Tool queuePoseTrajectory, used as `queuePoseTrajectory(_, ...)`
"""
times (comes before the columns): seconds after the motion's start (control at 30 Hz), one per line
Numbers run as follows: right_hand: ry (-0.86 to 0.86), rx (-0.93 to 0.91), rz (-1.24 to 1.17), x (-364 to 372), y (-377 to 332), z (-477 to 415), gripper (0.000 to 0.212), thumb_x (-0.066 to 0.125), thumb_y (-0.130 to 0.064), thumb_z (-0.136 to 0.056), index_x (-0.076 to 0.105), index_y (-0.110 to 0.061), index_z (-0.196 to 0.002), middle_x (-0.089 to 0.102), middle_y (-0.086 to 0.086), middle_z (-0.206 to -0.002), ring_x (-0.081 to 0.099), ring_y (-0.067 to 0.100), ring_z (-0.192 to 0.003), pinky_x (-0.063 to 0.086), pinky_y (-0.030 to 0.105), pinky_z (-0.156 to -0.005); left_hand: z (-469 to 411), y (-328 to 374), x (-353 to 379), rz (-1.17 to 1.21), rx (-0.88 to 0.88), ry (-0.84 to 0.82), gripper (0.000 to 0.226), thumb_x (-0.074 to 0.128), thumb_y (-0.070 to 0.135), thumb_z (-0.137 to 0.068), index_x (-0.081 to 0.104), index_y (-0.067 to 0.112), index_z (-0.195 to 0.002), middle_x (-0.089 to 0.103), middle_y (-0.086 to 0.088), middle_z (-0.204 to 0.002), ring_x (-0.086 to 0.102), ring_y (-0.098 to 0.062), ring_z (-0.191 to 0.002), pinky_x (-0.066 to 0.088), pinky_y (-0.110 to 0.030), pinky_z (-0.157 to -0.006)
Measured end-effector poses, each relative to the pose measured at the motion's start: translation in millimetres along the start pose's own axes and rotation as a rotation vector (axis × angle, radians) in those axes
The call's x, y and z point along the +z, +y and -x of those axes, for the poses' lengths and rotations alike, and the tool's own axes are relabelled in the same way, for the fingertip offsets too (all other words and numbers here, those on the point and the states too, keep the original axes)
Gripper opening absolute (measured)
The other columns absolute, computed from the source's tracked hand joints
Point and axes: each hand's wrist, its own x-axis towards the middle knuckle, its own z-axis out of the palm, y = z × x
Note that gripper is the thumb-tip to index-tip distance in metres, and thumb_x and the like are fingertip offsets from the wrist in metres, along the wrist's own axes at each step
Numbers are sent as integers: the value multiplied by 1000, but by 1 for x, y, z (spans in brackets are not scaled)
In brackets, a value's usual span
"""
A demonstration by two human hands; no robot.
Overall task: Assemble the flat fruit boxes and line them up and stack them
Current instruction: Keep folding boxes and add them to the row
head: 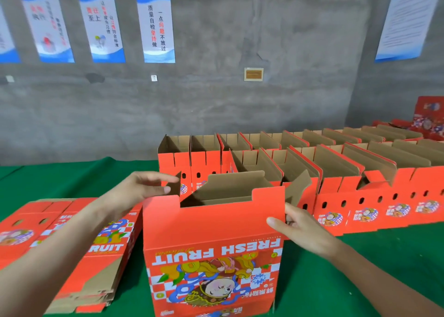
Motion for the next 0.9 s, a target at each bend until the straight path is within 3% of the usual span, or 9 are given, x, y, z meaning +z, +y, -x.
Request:
queuePoseTrajectory(0.1,151,15,-15,10,-7,0,55,48,-74,-68,67,-23,-77,65,-20,-65,59,-6,-59,39,7,-54,4,-8,-1,64,1,72,35,65,0,-83,78,32,-87,73,9,-104,65,-2,-87,47,-19,-77)
queuePoseTrajectory(0.2,239,57,-107,14,-1,1,67,50,-68,-71,66,-3,-76,71,5,-73,68,18,-70,49,29,-68,4,-13,2,-89,74,262,41,58,-11,-85,73,27,-84,69,12,-94,62,1,-77,44,-7,-64)
queuePoseTrajectory(0.27,266,95,-231,12,3,5,53,56,-57,-78,71,-6,-84,73,9,-83,70,24,-81,52,36,-79,7,-20,11,-260,109,383,43,50,-16,-85,72,20,-78,68,8,-83,58,-4,-67,42,-7,-60)
queuePoseTrajectory(0.33,300,121,-325,10,4,7,27,61,-41,-86,73,-18,-88,75,4,-88,71,22,-85,53,38,-82,9,-30,24,-440,45,447,36,47,-10,-87,72,14,-78,64,3,-77,51,-13,-55,40,-19,-54)
queuePoseTrajectory(0.4,337,151,-364,9,6,8,12,64,-31,-88,72,-22,-88,74,4,-95,70,20,-87,54,36,-81,12,-43,38,-491,-64,382,25,50,5,-91,68,18,-79,66,0,-83,57,-18,-68,39,-25,-60)
queuePoseTrajectory(0.47,381,202,-394,9,8,8,10,67,-25,-87,73,-17,-85,71,12,-100,70,23,-88,55,40,-81,17,-52,52,-365,-106,352,21,53,15,-94,66,18,-77,69,0,-82,61,-20,-78,41,-26,-63)
queuePoseTrajectory(0.6,439,242,-385,13,5,9,16,71,-20,-84,73,-8,-73,65,17,-101,67,30,-87,54,45,-82,25,-47,65,-287,-68,508,47,55,30,-95,46,13,-52,46,6,-47,42,-22,-54,29,-31,-51)
queuePoseTrajectory(0.73,440,246,-307,14,-8,6,15,73,-20,-83,71,-8,-73,66,14,-98,67,30,-85,55,49,-81,24,-27,65,-511,36,563,23,75,28,-80,72,5,-78,73,-8,-80,64,-29,-79,45,-34,-70)
queuePoseTrajectory(0.9,428,237,-219,12,-15,7,13,77,-14,-78,69,-9,-70,65,12,-95,67,29,-86,55,47,-79,24,-18,58,-806,-16,485,32,79,34,-71,59,11,-78,67,-13,-86,59,-36,-85,33,-34,-60)
